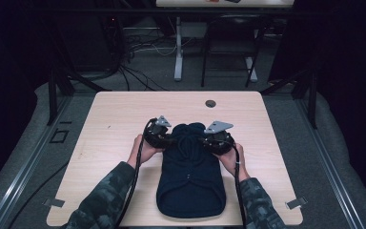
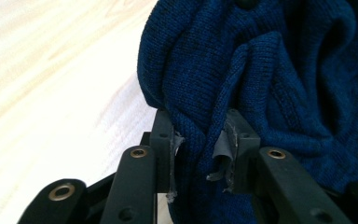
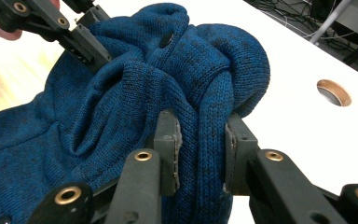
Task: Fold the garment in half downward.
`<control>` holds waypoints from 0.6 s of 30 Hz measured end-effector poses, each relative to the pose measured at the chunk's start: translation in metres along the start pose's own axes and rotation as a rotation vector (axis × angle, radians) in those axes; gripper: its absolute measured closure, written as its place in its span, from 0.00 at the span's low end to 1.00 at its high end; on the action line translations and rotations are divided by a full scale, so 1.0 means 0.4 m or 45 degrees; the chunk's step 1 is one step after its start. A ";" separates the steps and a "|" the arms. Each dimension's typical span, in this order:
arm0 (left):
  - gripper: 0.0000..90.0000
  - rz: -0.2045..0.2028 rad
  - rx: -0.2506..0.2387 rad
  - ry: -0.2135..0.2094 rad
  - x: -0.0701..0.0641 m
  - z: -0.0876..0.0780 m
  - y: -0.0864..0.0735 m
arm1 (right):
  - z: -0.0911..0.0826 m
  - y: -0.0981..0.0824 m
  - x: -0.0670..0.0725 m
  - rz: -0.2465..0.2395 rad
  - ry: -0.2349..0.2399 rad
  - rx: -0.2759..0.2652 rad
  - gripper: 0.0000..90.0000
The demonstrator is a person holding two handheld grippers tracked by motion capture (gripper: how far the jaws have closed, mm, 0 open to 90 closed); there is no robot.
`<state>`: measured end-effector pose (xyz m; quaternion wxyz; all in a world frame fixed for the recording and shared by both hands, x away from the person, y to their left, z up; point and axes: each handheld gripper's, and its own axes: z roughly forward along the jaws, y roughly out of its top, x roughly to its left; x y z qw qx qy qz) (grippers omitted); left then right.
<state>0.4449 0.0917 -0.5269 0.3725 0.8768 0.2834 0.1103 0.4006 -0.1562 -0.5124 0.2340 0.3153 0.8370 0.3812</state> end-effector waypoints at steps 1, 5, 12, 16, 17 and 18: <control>0.79 0.015 -0.007 0.009 -0.004 -0.004 0.002 | -0.002 -0.002 -0.004 0.018 0.013 0.003 0.79; 0.80 0.087 -0.080 0.071 -0.024 -0.021 0.012 | -0.017 -0.008 -0.020 0.063 0.042 -0.002 0.78; 0.81 0.239 -0.158 0.166 -0.064 -0.049 0.033 | -0.038 -0.014 -0.044 0.138 0.113 -0.018 0.73; 0.81 0.297 -0.184 0.190 -0.080 -0.058 0.037 | -0.041 -0.018 -0.057 0.192 0.170 -0.002 0.64; 0.81 0.318 -0.181 0.201 -0.083 -0.060 0.038 | -0.041 -0.018 -0.060 0.197 0.174 0.009 0.60; 0.81 0.330 -0.182 0.200 -0.086 -0.060 0.039 | -0.038 -0.019 -0.064 0.223 0.196 0.026 0.54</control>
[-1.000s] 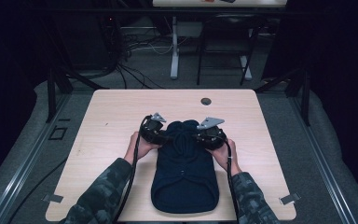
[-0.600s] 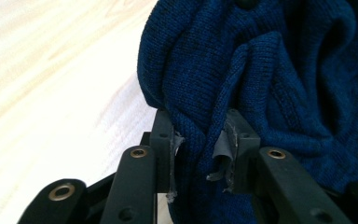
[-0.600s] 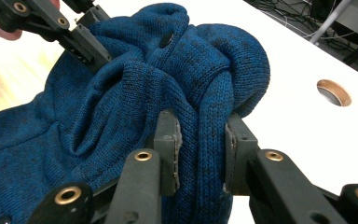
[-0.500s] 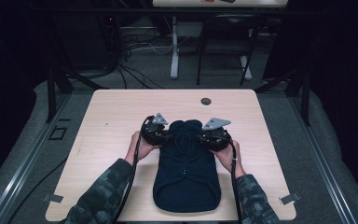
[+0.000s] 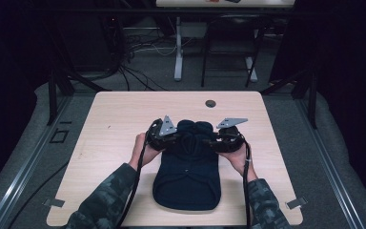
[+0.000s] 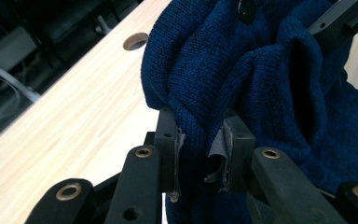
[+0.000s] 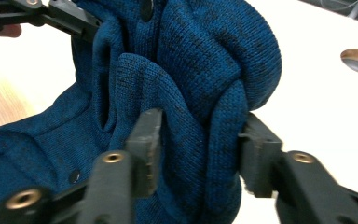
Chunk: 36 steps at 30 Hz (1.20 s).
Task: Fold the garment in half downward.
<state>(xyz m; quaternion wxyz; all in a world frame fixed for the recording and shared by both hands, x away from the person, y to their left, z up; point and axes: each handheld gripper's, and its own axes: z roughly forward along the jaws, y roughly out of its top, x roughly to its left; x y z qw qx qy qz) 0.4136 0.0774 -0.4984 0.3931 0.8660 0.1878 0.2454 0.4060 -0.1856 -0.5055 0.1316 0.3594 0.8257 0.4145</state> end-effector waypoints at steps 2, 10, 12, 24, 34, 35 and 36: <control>0.81 0.011 -0.002 0.004 -0.005 -0.002 0.003 | 0.002 0.000 0.000 0.008 0.003 -0.002 0.53; 0.80 -0.030 -0.002 -0.028 0.002 -0.016 -0.004 | -0.011 0.001 0.015 -0.061 -0.066 -0.054 0.77; 0.80 -0.046 0.014 -0.041 0.005 -0.018 -0.007 | -0.013 0.002 0.025 -0.104 -0.088 -0.062 0.78; 0.45 -0.221 0.062 -0.175 0.036 -0.006 -0.037 | -0.022 0.016 0.078 -0.269 -0.116 -0.116 0.80; 0.76 -0.154 0.025 -0.134 0.020 -0.007 -0.024 | -0.031 0.005 0.069 -0.260 -0.114 -0.105 0.76; 0.79 -0.112 0.000 -0.097 0.014 -0.011 -0.016 | -0.037 0.007 0.060 -0.240 -0.102 -0.099 0.72; 0.79 -0.112 0.000 -0.097 0.014 -0.011 -0.016 | -0.042 0.010 0.055 -0.232 -0.099 -0.105 0.71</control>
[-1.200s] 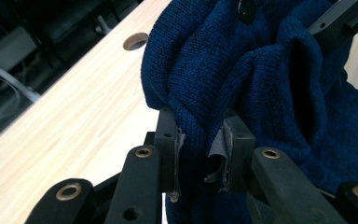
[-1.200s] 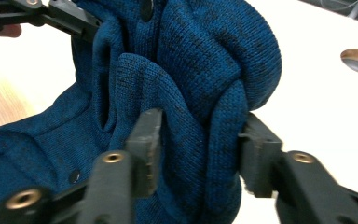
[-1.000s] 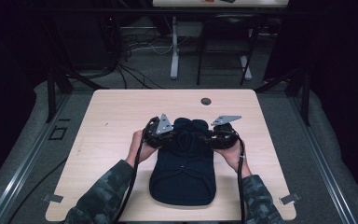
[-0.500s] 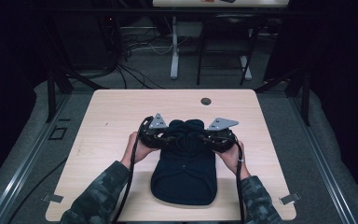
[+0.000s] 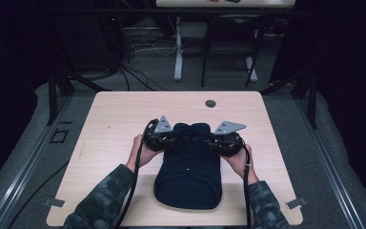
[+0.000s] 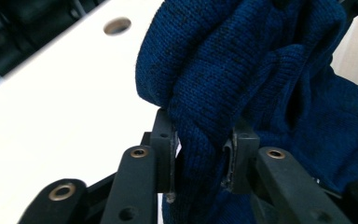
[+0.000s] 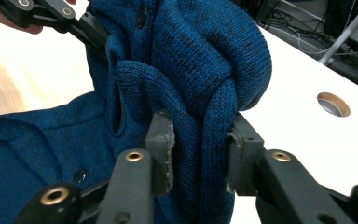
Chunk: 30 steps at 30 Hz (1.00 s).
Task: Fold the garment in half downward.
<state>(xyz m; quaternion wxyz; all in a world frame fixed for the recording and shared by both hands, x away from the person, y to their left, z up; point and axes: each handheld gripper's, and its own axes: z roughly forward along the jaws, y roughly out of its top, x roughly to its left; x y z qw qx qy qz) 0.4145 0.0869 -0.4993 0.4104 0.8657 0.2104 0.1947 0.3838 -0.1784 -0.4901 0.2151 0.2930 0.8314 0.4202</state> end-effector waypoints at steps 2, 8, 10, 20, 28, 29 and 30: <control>0.80 0.032 -0.025 0.045 -0.006 -0.004 0.010 | -0.002 0.004 -0.006 0.015 0.002 -0.004 0.69; 0.80 0.130 -0.077 0.156 -0.019 -0.020 0.030 | -0.005 0.029 -0.023 0.054 -0.014 0.001 0.61; 0.80 0.167 -0.077 0.184 -0.025 -0.023 0.028 | -0.003 0.029 -0.024 0.077 0.004 0.005 0.58; 0.65 0.233 -0.042 0.233 -0.048 -0.038 -0.007 | 0.004 0.004 0.031 -0.087 -0.076 -0.042 0.77; 0.49 0.053 -0.005 0.095 -0.024 -0.033 -0.022 | 0.017 -0.020 0.051 -0.134 -0.072 -0.043 0.77; 0.54 0.058 -0.008 0.095 -0.025 -0.033 -0.024 | 0.018 -0.021 0.053 -0.132 -0.066 -0.036 0.76; 0.60 0.062 -0.008 0.094 -0.028 -0.032 -0.027 | 0.018 -0.023 0.054 -0.135 -0.067 -0.034 0.76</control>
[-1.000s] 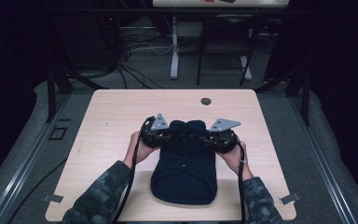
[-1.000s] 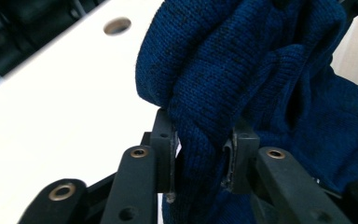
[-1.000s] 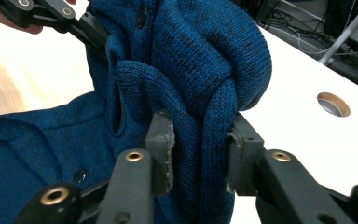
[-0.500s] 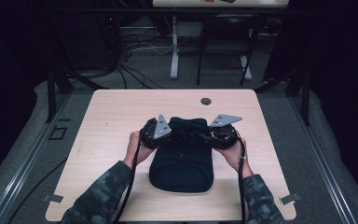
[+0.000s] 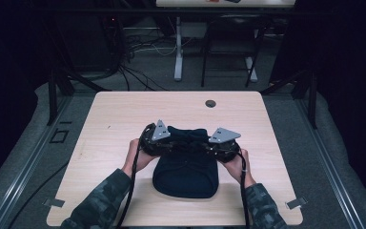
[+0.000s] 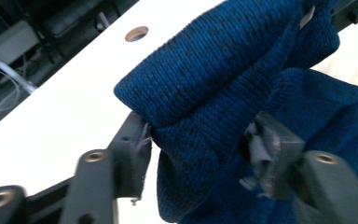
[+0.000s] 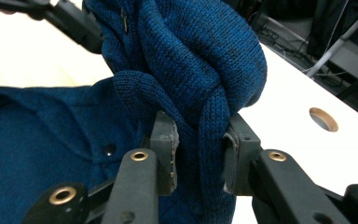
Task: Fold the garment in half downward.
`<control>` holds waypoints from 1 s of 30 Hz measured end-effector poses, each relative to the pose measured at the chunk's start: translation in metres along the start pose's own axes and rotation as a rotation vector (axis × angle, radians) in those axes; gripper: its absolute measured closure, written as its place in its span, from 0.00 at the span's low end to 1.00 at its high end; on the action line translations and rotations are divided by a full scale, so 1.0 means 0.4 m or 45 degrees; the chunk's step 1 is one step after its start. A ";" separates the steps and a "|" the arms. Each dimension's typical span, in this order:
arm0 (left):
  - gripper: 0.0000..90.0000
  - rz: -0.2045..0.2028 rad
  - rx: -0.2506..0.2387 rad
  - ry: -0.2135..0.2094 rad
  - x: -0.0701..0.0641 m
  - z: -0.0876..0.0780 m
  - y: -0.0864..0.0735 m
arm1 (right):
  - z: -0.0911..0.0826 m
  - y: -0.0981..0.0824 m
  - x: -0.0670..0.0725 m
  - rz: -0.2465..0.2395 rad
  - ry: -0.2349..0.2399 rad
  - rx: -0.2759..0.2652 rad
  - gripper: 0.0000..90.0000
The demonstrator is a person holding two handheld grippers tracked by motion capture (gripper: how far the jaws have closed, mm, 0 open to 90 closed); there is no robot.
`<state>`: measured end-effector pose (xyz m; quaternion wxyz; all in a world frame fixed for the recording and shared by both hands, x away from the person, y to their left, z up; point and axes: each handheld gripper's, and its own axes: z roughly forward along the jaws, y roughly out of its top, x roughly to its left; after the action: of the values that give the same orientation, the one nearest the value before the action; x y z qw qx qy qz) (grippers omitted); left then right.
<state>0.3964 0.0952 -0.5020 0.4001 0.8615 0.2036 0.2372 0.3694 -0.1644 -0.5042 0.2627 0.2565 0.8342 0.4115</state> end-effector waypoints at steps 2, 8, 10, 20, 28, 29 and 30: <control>0.66 0.010 0.004 -0.011 -0.007 0.001 -0.004 | 0.000 -0.004 -0.002 0.026 0.029 0.029 0.71; 0.73 0.058 -0.006 -0.014 -0.038 0.006 -0.018 | -0.014 -0.021 -0.012 0.148 0.128 0.040 0.43; 0.73 0.055 -0.012 -0.019 -0.043 0.005 -0.020 | -0.026 -0.022 -0.014 0.176 0.160 0.043 0.47; 0.73 0.040 0.018 -0.072 -0.069 -0.003 -0.050 | -0.041 -0.038 0.003 0.175 0.197 0.086 0.59; 0.73 0.008 0.042 -0.141 -0.088 -0.003 -0.079 | -0.038 -0.061 0.033 0.138 0.219 0.135 0.70; 0.73 -0.003 0.053 -0.159 -0.091 -0.001 -0.084 | -0.037 -0.066 0.038 0.141 0.223 0.136 0.69; 0.72 -0.004 0.054 -0.167 -0.093 0.000 -0.090 | -0.037 -0.071 0.042 0.136 0.232 0.151 0.69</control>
<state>0.3606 0.0965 -0.5393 0.3947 0.8831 0.1834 0.1754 0.3417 -0.1767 -0.5235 0.1479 0.2774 0.8626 0.3963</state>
